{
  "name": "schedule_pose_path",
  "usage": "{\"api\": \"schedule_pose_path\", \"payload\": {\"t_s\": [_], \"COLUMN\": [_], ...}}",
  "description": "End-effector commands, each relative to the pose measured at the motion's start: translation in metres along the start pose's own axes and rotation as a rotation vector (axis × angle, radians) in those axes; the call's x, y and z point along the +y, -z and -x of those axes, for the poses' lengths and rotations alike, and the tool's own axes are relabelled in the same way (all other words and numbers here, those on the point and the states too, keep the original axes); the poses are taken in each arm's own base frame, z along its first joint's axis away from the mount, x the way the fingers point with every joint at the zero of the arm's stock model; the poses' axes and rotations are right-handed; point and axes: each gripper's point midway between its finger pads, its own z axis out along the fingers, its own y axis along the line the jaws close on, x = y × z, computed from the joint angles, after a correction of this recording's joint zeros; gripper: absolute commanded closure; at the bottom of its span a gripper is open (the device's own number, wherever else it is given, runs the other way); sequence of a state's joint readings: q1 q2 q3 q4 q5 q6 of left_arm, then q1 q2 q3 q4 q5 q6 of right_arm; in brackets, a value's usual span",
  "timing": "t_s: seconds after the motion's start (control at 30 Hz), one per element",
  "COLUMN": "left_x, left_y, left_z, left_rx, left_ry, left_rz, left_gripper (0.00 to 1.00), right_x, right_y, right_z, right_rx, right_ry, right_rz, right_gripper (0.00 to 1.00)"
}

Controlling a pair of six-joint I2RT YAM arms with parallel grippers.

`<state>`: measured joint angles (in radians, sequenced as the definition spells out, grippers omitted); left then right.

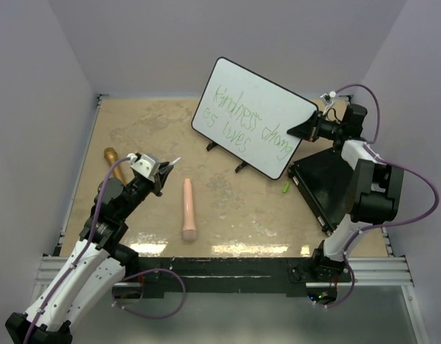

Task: Write a sentence on the whiteboard
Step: Put down the whiteboard on the whiteboard stand.

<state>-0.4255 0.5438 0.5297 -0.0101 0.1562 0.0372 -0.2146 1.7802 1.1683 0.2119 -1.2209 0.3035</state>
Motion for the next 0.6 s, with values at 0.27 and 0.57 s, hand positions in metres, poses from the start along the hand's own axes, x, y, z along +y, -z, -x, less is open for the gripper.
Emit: {"api": "schedule_pose_path", "payload": {"t_s": [0.27,0.57], "left_x": [0.0,-0.001], "left_y": [0.001,0.0], "left_z": [0.01,0.01], "left_rx": [-0.036,-0.037], "left_ry": [0.01,0.011], "left_rz": [-0.002,-0.008], "left_gripper": [1.0,1.0], "right_x": [0.049,0.036], "right_y": [0.0,-0.003], "right_z": [0.026,0.029], "right_rx": [-0.023,-0.002], "right_ry": [0.152,0.153], "right_rz": [0.063,0.061], "right_gripper": [1.0,0.99]}}
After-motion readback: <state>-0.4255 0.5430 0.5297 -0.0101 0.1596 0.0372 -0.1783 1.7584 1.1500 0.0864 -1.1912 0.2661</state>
